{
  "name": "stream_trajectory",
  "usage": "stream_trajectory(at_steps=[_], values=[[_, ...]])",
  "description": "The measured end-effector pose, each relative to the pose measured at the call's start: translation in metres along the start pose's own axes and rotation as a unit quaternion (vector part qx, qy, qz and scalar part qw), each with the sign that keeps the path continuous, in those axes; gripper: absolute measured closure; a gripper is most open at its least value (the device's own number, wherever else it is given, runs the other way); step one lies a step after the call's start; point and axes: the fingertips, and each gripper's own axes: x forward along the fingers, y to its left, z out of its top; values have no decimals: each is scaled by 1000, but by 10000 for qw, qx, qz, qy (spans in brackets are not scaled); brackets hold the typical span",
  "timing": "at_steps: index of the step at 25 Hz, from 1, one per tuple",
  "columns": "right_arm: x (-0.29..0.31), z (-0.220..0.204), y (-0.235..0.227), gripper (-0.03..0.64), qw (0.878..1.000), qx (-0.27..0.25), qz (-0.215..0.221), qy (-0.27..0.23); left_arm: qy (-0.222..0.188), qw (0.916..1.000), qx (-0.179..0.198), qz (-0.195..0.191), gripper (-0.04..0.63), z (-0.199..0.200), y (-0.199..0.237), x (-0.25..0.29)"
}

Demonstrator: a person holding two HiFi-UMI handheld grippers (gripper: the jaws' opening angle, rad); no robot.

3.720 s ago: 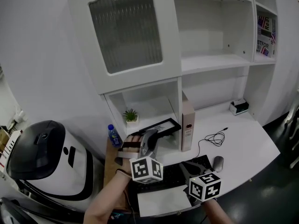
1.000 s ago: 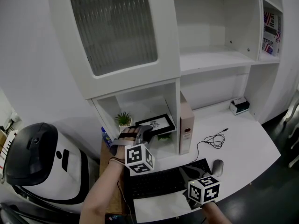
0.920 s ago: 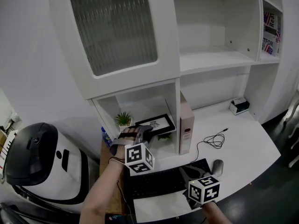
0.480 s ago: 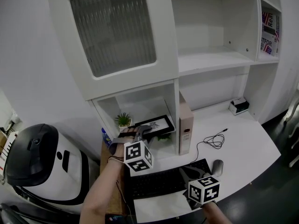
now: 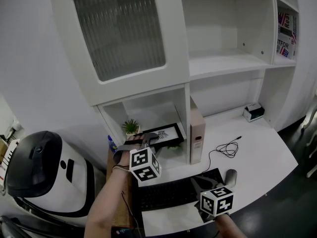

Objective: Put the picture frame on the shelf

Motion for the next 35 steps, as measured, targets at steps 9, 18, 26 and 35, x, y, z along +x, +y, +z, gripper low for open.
stream_trajectory(at_steps=[9, 18, 26, 35], values=[[2, -3, 1, 615, 10000, 24, 11, 36, 150, 9999, -60, -12, 446, -9, -5, 7], [2, -3, -3, 615, 10000, 45, -31, 40, 246, 9996, -128, 33, 440, -12, -1, 17], [2, -3, -5, 615, 10000, 66, -58, 48, 224, 9994, -238, 88, 405, -15, -3, 20], [-1, -7, -7, 615, 9999, 85, -107, 75, -175, 9948, -740, 671, 380, -7, -3, 2]])
